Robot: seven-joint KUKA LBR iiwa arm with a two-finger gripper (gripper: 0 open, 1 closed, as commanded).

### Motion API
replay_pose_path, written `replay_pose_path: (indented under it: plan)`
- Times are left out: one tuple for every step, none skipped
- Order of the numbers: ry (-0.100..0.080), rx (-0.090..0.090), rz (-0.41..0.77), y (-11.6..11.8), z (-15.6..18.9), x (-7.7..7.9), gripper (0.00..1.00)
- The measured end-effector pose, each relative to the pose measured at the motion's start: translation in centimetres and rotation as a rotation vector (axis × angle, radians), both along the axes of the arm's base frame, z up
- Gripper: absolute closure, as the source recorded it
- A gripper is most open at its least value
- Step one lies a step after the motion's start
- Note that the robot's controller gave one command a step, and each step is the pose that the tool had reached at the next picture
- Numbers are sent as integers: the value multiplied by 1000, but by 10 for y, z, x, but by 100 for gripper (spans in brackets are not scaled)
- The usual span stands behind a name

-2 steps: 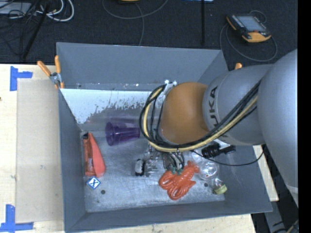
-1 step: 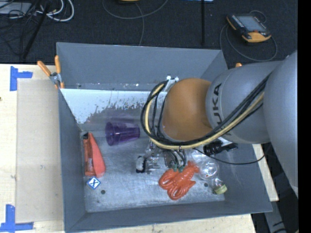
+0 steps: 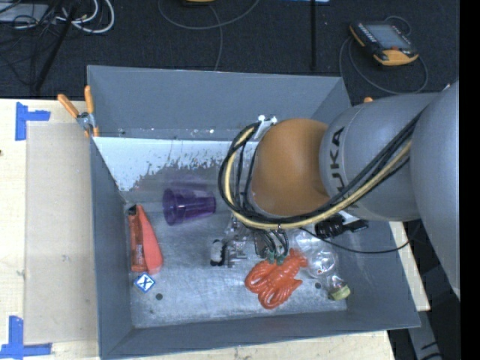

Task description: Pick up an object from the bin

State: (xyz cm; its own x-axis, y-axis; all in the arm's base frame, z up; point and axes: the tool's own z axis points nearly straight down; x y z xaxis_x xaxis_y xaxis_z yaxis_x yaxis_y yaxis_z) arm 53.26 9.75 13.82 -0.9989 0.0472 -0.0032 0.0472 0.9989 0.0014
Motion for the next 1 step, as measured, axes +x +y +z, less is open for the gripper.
replay_pose_path:
  plan:
    - [3, -1, 0, 0, 2, 0, 100]
